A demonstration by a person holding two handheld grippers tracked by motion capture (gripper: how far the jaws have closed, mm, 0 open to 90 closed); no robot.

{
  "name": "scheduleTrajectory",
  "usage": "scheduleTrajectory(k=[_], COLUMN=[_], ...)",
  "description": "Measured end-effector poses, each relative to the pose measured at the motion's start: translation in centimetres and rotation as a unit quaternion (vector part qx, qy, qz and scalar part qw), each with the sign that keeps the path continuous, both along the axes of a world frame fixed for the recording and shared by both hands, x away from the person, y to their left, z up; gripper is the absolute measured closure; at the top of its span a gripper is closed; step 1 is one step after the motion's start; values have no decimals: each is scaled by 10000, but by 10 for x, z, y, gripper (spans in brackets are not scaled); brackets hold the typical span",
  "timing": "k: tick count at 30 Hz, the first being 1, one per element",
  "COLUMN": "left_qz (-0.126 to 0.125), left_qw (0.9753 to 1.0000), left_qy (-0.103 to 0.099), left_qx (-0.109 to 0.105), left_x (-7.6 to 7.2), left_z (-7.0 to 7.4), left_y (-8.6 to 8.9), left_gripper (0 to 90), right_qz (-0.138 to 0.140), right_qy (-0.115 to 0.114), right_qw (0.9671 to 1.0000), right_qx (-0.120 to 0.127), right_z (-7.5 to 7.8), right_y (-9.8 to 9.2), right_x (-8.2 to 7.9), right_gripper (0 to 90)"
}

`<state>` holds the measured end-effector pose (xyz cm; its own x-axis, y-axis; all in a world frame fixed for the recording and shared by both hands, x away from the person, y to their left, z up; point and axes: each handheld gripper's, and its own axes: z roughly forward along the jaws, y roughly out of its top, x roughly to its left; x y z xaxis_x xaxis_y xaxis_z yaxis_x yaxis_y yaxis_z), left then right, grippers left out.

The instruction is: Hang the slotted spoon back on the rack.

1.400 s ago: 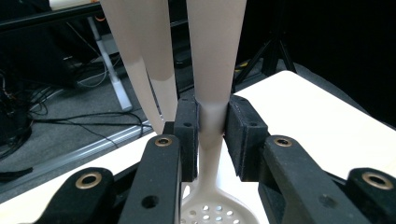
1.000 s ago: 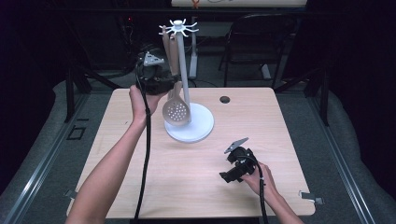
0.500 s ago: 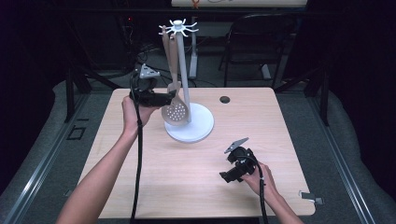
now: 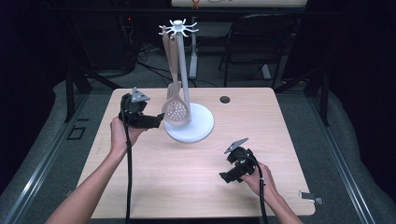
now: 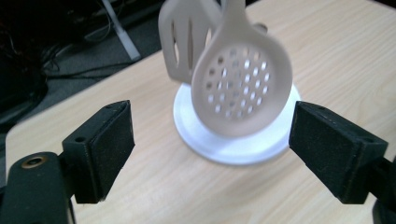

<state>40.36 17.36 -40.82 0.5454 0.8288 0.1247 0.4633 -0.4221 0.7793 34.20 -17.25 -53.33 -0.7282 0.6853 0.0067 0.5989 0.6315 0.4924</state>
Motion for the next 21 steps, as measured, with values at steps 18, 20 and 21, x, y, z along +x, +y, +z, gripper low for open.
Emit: scheduleTrajectory(k=[18, 20, 21], left_qz=[293, 307, 339], left_qw=[9914, 9900, 9894], left_qy=[1277, 1380, 1404], left_qx=[-67, 40, 127], left_x=[-32, -33, -33], left_z=[-94, -100, -103], left_y=[44, 45, 44], left_gripper=[58, 54, 52], right_qz=[-4, -16, 21], right_qy=[1, 30, 39], right_qw=[10000, 10000, 10000], right_qx=[-24, 2, -40], right_z=[-4, -4, -3], right_y=[1, 2, 2], right_x=[0, 0, 0], right_gripper=[80, 80, 80])
